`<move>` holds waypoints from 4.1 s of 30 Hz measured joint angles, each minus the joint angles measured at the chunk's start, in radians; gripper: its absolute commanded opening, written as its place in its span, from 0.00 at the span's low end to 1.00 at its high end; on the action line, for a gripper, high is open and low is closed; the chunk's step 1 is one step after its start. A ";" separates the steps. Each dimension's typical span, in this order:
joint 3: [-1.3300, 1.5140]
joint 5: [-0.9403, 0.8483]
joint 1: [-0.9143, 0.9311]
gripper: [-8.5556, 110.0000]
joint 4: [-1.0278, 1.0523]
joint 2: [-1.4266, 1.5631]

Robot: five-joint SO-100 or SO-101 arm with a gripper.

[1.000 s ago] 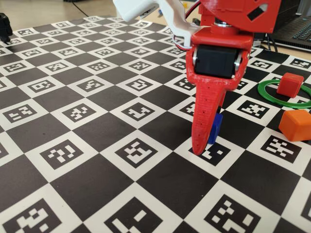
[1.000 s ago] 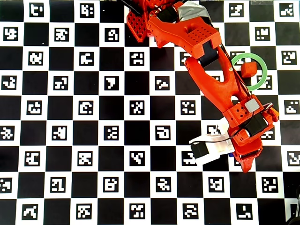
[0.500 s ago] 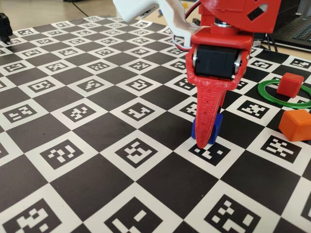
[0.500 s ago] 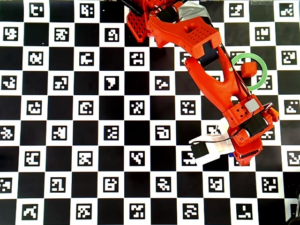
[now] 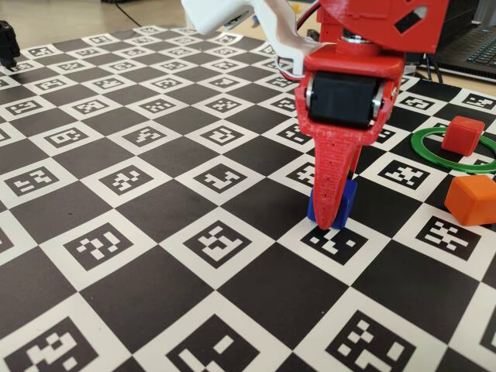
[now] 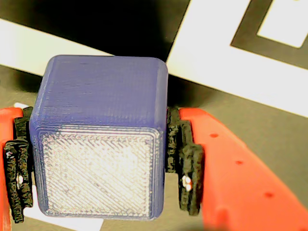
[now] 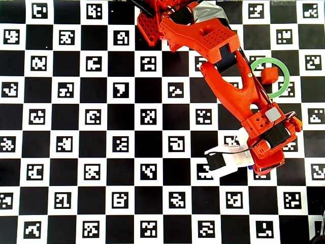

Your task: Grab the red cube then put it in the green circle then put the blue cube on top and finally the orange cube on top

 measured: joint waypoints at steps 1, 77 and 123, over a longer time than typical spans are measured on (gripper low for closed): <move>0.000 0.000 0.000 0.13 0.000 0.000; 0.919 0.528 -0.259 0.07 0.156 1.032; 1.078 0.897 -0.565 0.05 -0.172 0.917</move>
